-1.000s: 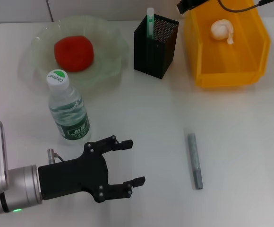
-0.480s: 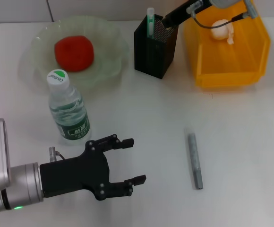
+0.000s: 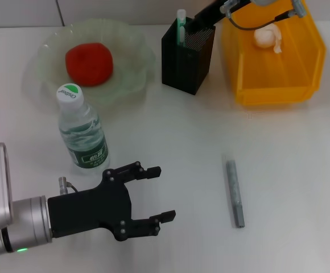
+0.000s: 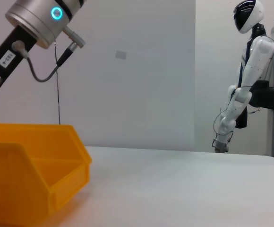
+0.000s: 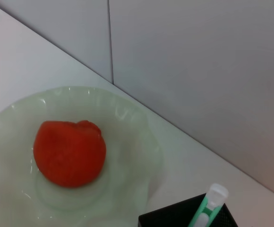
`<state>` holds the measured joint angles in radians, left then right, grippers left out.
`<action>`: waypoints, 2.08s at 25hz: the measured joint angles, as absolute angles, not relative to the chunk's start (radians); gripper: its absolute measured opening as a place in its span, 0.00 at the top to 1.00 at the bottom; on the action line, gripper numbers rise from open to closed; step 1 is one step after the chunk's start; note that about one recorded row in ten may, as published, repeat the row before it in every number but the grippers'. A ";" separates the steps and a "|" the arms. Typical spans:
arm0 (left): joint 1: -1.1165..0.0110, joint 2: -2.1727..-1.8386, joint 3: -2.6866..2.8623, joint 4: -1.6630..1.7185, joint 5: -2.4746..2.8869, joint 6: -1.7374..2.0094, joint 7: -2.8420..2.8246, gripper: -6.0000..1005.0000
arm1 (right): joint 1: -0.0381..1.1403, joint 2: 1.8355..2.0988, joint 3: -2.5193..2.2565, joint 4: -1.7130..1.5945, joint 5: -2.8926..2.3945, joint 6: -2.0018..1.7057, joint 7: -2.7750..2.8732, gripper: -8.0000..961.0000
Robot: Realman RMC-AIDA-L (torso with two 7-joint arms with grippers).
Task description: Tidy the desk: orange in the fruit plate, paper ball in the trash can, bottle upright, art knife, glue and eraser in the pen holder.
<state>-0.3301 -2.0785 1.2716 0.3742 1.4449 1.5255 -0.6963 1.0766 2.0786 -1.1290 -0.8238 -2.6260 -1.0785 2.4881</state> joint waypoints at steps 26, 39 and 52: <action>-0.333 -2.073 1.270 0.380 1.445 1.528 -0.697 0.19 | 0.879 2.092 -1.305 -1.327 -2.696 -1.870 2.959 0.28; -0.337 -2.076 1.269 0.383 1.445 1.526 -0.694 0.19 | 0.917 2.094 -1.347 -1.070 -2.652 -1.757 2.960 0.29; -0.333 -2.076 1.268 0.380 1.445 1.529 -0.690 0.19 | 0.954 2.094 -1.453 -0.893 -2.618 -1.589 2.958 0.30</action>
